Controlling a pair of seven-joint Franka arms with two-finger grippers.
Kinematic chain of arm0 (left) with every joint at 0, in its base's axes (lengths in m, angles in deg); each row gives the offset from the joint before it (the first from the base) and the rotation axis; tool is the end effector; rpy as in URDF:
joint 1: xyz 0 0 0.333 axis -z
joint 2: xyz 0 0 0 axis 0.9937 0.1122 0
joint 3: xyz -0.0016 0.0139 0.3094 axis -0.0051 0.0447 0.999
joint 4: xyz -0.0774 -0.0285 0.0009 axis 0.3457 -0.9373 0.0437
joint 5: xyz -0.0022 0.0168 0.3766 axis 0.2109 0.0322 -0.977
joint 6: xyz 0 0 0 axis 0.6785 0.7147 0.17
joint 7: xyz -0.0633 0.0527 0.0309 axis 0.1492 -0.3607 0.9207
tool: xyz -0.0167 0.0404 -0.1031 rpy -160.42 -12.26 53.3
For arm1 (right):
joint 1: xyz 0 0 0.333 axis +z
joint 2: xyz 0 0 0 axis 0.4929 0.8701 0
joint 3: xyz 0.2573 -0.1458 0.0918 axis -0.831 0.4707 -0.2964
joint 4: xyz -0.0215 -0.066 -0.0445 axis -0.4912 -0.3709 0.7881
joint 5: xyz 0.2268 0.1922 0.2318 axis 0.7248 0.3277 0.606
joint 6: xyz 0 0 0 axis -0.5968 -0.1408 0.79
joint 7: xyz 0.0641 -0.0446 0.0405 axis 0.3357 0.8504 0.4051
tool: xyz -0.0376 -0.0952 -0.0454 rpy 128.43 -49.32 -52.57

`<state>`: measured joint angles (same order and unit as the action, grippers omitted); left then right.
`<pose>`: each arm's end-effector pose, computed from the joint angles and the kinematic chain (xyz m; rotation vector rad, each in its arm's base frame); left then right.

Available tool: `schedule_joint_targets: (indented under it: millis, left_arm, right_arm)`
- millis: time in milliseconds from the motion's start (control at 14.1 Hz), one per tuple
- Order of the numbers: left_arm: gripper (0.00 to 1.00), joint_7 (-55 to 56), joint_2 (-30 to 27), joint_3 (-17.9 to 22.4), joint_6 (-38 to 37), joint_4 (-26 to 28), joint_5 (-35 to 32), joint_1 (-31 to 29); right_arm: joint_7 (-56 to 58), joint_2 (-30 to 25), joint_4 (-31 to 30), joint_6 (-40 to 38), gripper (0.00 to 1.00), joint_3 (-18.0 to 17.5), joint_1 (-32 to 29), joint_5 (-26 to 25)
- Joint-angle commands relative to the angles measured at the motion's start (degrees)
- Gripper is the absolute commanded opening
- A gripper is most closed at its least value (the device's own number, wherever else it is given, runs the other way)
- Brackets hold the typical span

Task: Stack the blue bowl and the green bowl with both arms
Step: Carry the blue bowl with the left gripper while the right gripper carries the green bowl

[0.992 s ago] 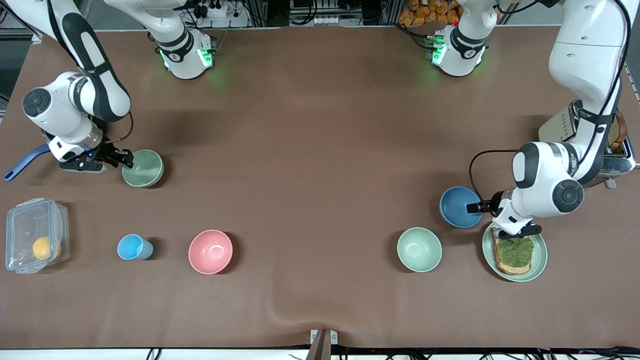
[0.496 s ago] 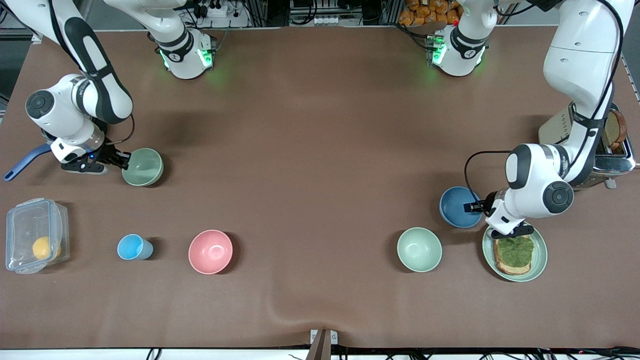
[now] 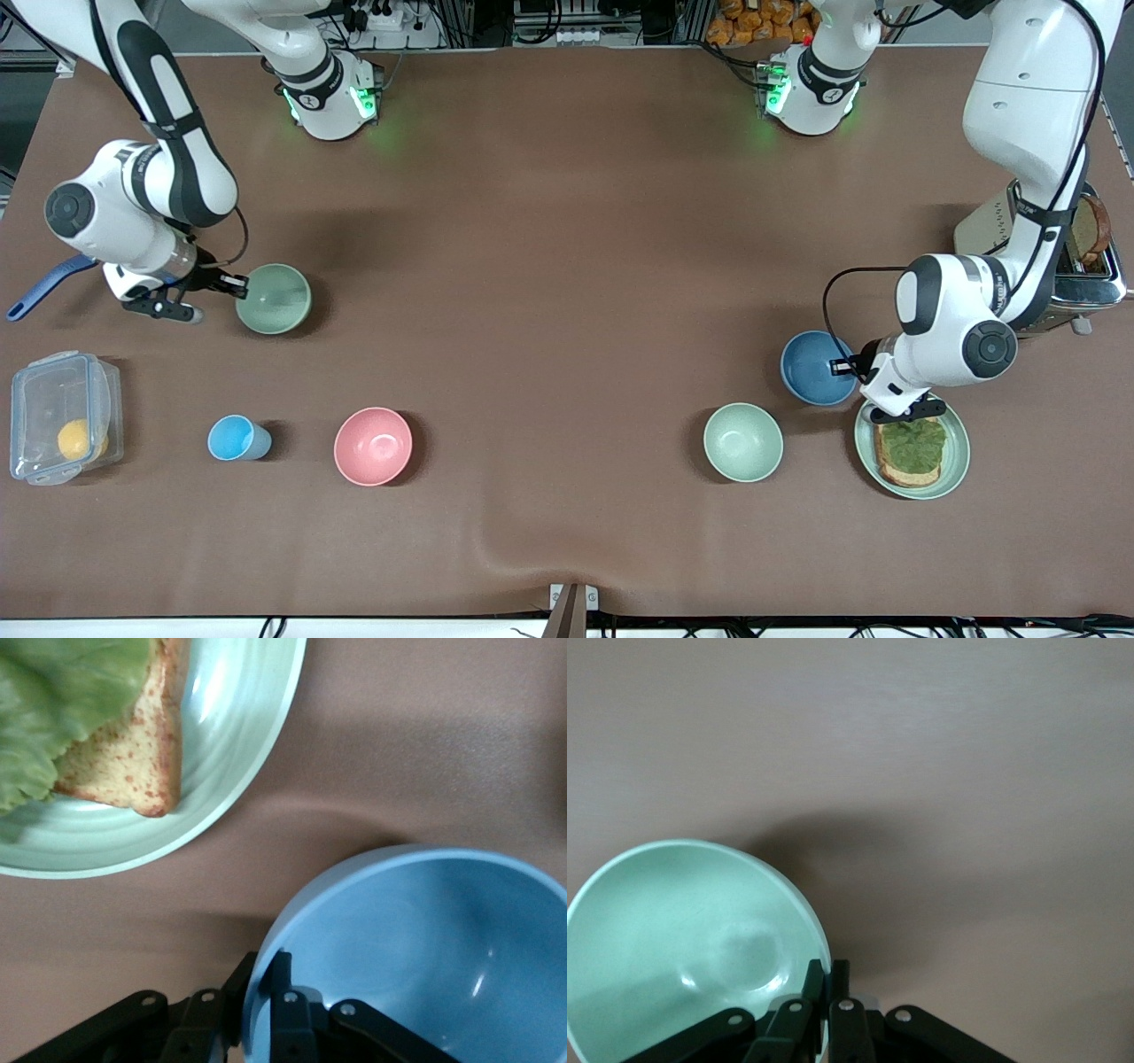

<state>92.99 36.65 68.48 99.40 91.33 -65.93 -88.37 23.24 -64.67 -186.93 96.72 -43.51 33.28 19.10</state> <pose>0.6156 -0.0265 0.2018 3.0820 0.1958 -0.2780 0.4767 -0.0702 0.2586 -3.0836 0.3901 0.1902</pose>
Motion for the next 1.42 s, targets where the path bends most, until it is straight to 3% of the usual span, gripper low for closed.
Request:
schedule_joint_targets:
  millis: [0,212,496,638,779,992,1204,1346]
  left_arm:
    - [0.0,0.8,0.0,0.4,0.5,0.2,-1.4,-0.4]
    - [0.0,0.6,-1.0,0.4,0.2,0.1,-1.3,-0.6]
    - [0.0,0.6,-6.4,0.0,-3.4,0.2,-0.5,-2.7]
    - [0.0,0.8,-9.3,-0.5,-5.8,0.3,0.7,-2.7]
    - [0.0,0.8,-10.7,-0.9,-6.2,0.3,4.2,-2.9]
    - [0.0,0.9,-12.5,-1.1,-7.1,0.1,9.9,-2.8]
    - [0.0,1.2,-13.7,-1.7,-7.5,-0.2,14.8,-2.5]
    - [0.0,4.3,-13.7,-3.9,-7.5,-0.6,16.1,-2.5]
  right_arm:
    - [-7.2,-2.8,4.0,-8.6,0.0,-2.5,0.7,1.2]
    - [-19.3,-3.1,6.9,-11.9,0.0,-8.5,1.9,2.5]
    - [-23.9,-2.6,8.4,-10.6,0.0,-14.2,2.8,16.4]
    - [-28.5,-2.6,8.5,-8.4,0.0,-16.5,4.5,19.2]
    - [-36.6,-2.2,8.7,-3.7,0.0,-19.2,7.5,18.6]
    - [-43.3,-0.6,8.7,0.9,0.0,-20.1,14.3,17.8]
    - [-54.3,1.8,10.6,2.8,0.0,-20.0,21.8,11.6]
    - [-66.2,6.3,13.8,3.0,0.0,-20.1,26.0,3.7]
